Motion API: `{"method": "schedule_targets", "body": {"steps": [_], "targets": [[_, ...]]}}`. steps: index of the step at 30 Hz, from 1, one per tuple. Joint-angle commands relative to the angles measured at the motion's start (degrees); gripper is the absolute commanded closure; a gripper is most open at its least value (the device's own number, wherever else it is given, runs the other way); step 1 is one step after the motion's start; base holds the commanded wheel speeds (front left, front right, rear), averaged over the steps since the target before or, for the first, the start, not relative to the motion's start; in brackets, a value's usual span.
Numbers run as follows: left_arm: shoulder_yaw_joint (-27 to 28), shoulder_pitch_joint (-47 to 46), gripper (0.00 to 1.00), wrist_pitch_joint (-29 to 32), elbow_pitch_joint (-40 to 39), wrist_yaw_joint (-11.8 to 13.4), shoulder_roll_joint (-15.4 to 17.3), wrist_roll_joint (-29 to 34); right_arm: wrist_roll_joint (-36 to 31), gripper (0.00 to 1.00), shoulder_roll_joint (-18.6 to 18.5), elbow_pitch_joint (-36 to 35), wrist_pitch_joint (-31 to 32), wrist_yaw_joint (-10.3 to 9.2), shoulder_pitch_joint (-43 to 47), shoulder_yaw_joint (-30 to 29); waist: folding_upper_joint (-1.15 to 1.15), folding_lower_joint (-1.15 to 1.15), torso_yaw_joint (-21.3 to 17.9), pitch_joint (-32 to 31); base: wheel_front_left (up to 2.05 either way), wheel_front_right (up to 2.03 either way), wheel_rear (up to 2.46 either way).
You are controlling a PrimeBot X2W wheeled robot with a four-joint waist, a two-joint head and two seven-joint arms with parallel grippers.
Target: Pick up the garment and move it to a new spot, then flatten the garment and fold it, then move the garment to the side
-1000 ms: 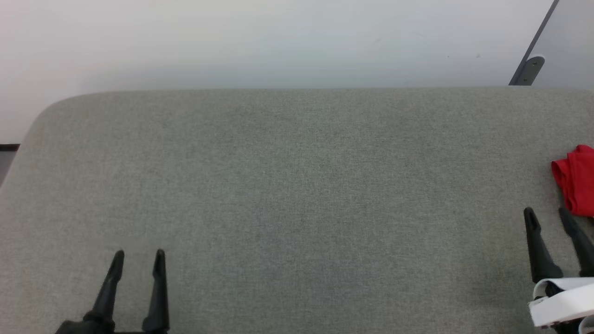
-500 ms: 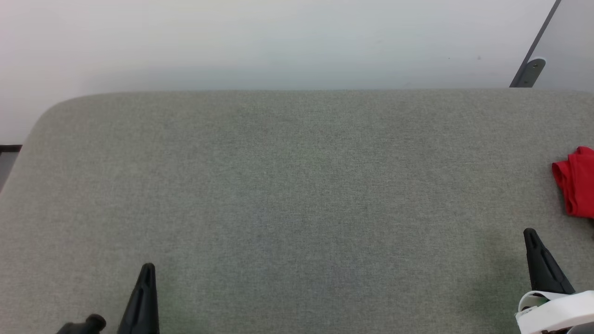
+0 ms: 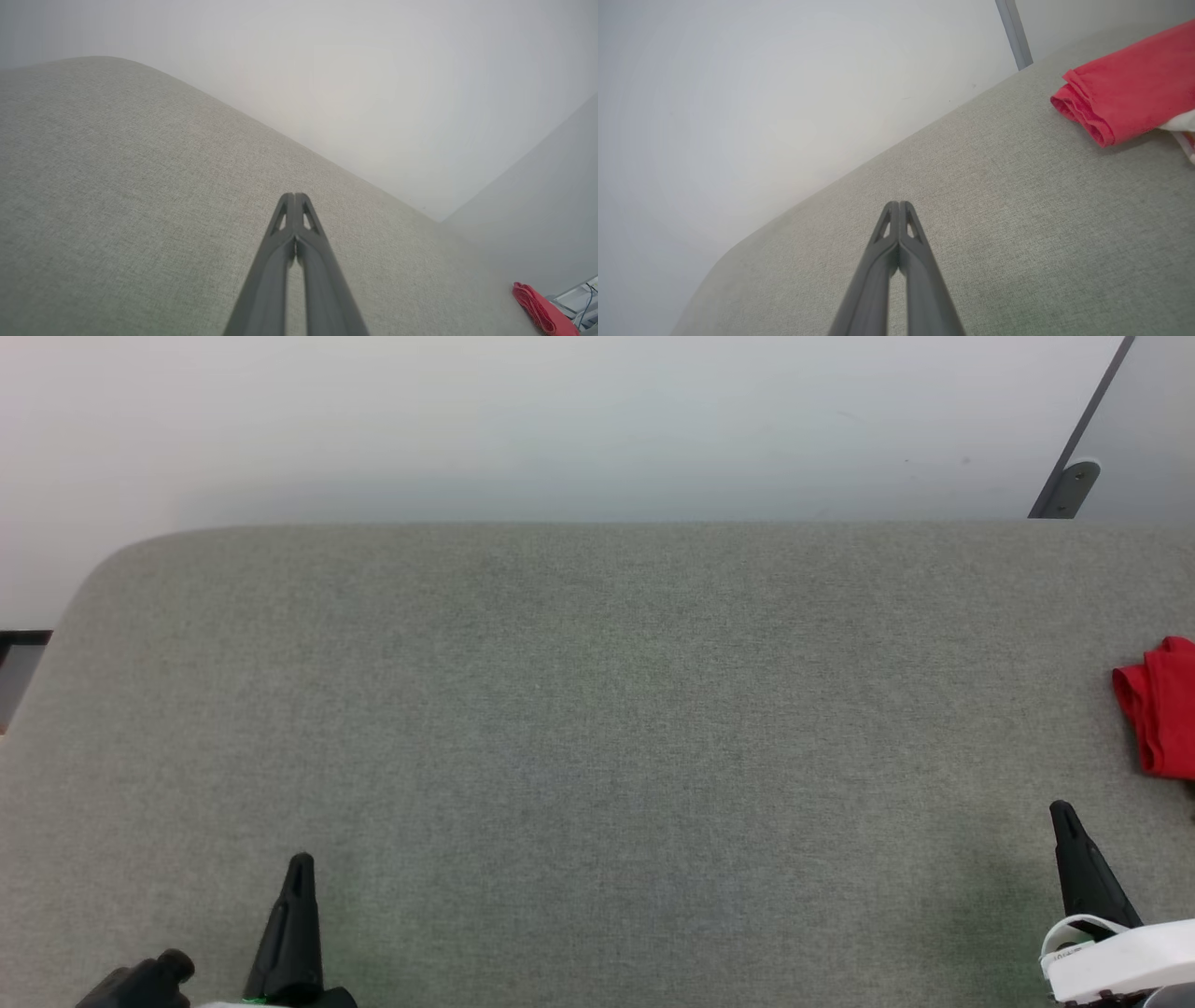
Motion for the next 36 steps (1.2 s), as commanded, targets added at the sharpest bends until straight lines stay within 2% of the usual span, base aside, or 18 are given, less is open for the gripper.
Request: {"method": "schedule_targets", "body": {"steps": [1,19,36], "targets": [[0.0,-1.1,1.00,0.2,-0.4,-0.1,0.4,-1.6,1.4,1.00,-0.2,-0.6,0.3,-0.02,-1.6,-0.6,0.00,0.00,0.0,0.0,0.00,0.00,0.00],[-0.3,-4.0,1.00,3.6,2.4,-0.1,0.4,-16.4,12.6,1.00,2.2,0.5,3.2,-0.03,-2.4,-1.9,0.00,0.00,0.4,-0.6,0.00,0.00,0.00],[-0.3,-6.2,1.00,6.5,4.8,-0.2,0.2,-27.9,21.5,1.00,4.1,1.4,5.7,-0.04,-2.8,-2.9,0.00,0.00,0.8,-1.2,0.00,0.00,0.00]]}}
